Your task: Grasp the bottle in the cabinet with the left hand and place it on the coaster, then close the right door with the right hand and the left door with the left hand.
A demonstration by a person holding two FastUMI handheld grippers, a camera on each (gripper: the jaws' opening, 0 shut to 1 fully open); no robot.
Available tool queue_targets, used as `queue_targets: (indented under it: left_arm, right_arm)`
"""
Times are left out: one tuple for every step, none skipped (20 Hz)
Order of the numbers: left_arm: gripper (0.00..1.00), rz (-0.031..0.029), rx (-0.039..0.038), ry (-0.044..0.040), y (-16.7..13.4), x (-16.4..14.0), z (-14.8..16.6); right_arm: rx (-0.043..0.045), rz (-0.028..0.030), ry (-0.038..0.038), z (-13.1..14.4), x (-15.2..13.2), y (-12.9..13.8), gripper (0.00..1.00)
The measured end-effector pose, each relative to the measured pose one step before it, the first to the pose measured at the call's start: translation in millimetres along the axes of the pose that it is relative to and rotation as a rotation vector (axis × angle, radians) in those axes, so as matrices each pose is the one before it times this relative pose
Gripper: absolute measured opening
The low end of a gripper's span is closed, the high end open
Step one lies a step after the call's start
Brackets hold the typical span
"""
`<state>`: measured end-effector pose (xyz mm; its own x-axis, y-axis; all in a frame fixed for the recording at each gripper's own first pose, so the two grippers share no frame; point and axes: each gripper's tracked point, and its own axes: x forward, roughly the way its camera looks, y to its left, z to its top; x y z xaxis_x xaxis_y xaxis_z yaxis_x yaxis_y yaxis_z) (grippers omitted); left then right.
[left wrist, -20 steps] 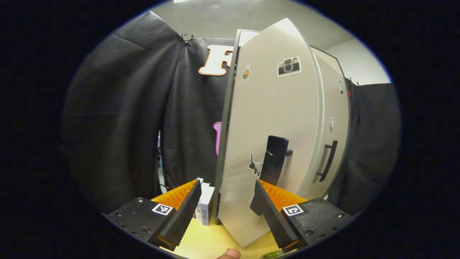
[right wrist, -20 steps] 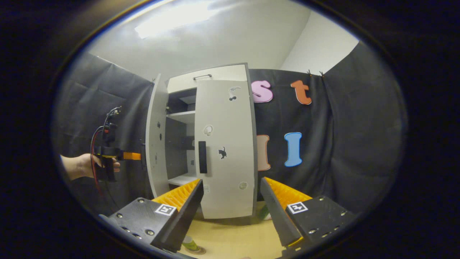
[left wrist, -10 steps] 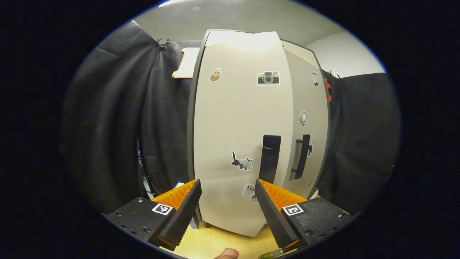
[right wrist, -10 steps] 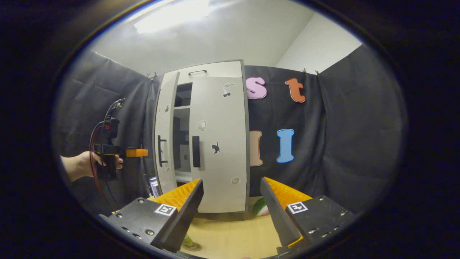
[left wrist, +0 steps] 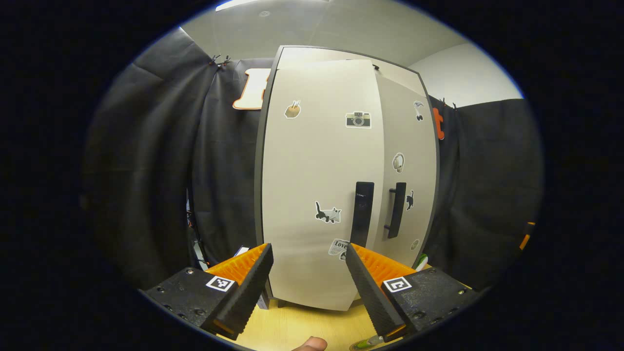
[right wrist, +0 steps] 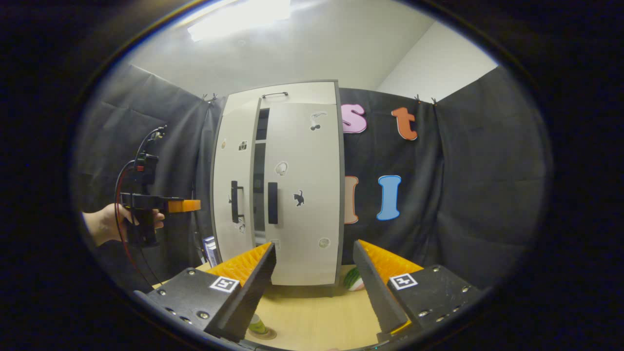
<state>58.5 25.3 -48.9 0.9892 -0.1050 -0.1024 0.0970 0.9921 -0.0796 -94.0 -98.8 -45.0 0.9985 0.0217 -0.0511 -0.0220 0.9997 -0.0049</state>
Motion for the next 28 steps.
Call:
queue_targets:
  left_arm:
    - [0.95,-0.00752,-0.00926,0.00091,-1.90,-2.02,-0.34]
    - [0.95,-0.00531,-0.00871,-0.00274,-0.30,-2.00,0.45]
    - [0.95,-0.00698,-0.00685,-0.00596,-1.47,-0.63,0.82]
    - [0.95,-0.00304,-0.00394,0.00056,0.57,-0.70,-0.01]
    - [0.95,-0.00416,-0.00347,0.00146,-1.05,-0.99,-2.26]
    - [0.91,-0.01040,-0.00096,0.00019,-0.96,-0.24,-1.06]
    - [0.95,-0.00333,-0.00042,0.00000,0.52,-2.04,-1.36]
    - [0.95,-0.00357,0.00139,-0.00203,0.44,-0.61,-0.36]
    - [0.95,-0.00326,0.00343,0.00069,0.18,-1.25,-1.12]
    - [0.95,0.00165,0.00356,0.00108,1.01,0.03,-0.91]
    - [0.95,0.00126,0.00231,0.00556,1.48,-1.55,-2.64]
    - [0.90,0.00191,-0.00046,0.00524,1.82,-1.55,-2.40]
    - [0.95,0.00424,-0.00081,0.00866,2.11,-2.39,-2.21]
    - [0.95,0.00243,0.00087,0.00805,1.54,-1.98,-2.44]
    - [0.95,0.00245,0.00352,-0.00316,0.80,-1.97,-0.64]
    - [0.95,0.00747,0.00487,-0.00487,1.72,-1.07,0.28]
    - [0.95,0.01003,0.00451,-0.00350,1.60,-2.09,-0.01]
    - [0.95,0.01032,0.00428,-0.00559,1.62,-1.92,1.49]
    - [0.95,0.00667,0.00383,-0.00744,0.64,-3.12,0.22]
    - [0.95,0.00361,0.00251,-0.00307,-0.43,-2.68,1.17]
    - [0.95,0.00046,0.00271,-0.00352,-0.59,-2.47,0.00]
    - [0.95,-0.00126,0.00235,-0.00160,-1.23,-2.70,-0.05]
    - [0.95,0.00783,0.00230,-0.00337,0.60,-2.06,0.68]
    - [0.95,0.01495,0.00314,-0.00022,1.98,-2.60,-0.57]
    - [0.95,0.01459,0.00087,-0.00057,1.69,-1.89,0.11]
    - [0.95,0.00653,0.00273,-0.00890,0.11,-2.62,0.67]
    - [0.95,-0.00194,0.00288,-0.01179,-1.93,-1.38,1.97]
    - [0.95,-0.00505,0.00532,-0.00891,-2.93,-0.63,0.33]
  right_arm:
    - [0.00010,-0.00102,0.00150,0.38,3.17,3.37,0.96]
    - [-0.00264,0.00290,-0.00287,0.81,2.95,5.24,0.96]
    - [-0.00114,0.00149,-0.00588,2.74,4.25,5.20,0.96]
    - [0.00067,0.00417,-0.00287,-0.02,4.38,5.43,0.94]
    - [0.00555,0.00108,-0.01009,2.90,4.37,4.57,0.94]
    - [0.00870,0.00737,-0.00485,1.44,5.04,4.99,0.94]
    - [0.00924,0.00399,0.00304,-0.27,5.01,4.48,0.94]
    - [0.00517,-0.00306,0.00452,-0.78,3.77,2.71,0.94]
    - [0.00058,-0.00285,0.00368,0.52,3.45,2.07,0.96]
    - [-0.00350,0.00092,0.00261,0.59,3.75,2.79,0.96]
    - [-0.00657,0.00019,0.00076,0.42,3.79,3.05,0.96]
    - [-0.00660,-0.00098,-0.00098,0.23,2.54,2.35,0.96]
    - [-0.00369,-0.00004,-0.00149,0.61,3.30,2.42,0.96]
    - [-0.00102,0.00176,-0.00365,0.11,2.73,2.82,0.96]
    - [-0.00098,0.00571,-0.00451,0.37,3.42,3.30,0.96]
    - [0.00001,0.00278,-0.00281,0.15,2.36,1.50,0.96]
    - [-0.00073,0.00202,0.00246,-1.22,1.98,1.21,0.96]
    - [0.00138,-0.00419,0.00265,-1.39,1.72,-0.33,0.96]
    - [0.00233,-0.00142,0.00057,-0.16,1.81,-0.25,0.96]
    - [0.00387,-0.00135,-0.00471,1.34,2.34,0.68,0.96]
    - [0.00362,-0.00063,-0.00554,1.11,1.91,0.06,0.96]
    - [0.00309,-0.00109,-0.00545,1.36,1.14,-0.39,0.96]
    - [0.00123,-0.00174,-0.00530,1.25,1.81,-0.12,0.96]
    - [-0.00296,-0.00008,-0.00664,1.32,1.38,0.44,0.96]
    - [-0.00654,-0.00029,-0.00817,1.77,1.44,-0.36,0.96]
    - [-0.00839,-0.00090,-0.00727,1.36,1.66,-0.26,0.96]
    - [-0.00547,-0.00244,-0.00431,0.79,2.53,-0.70,0.96]
    - [-0.00408,-0.00017,-0.00189,-0.60,1.11,0.70,0.96]
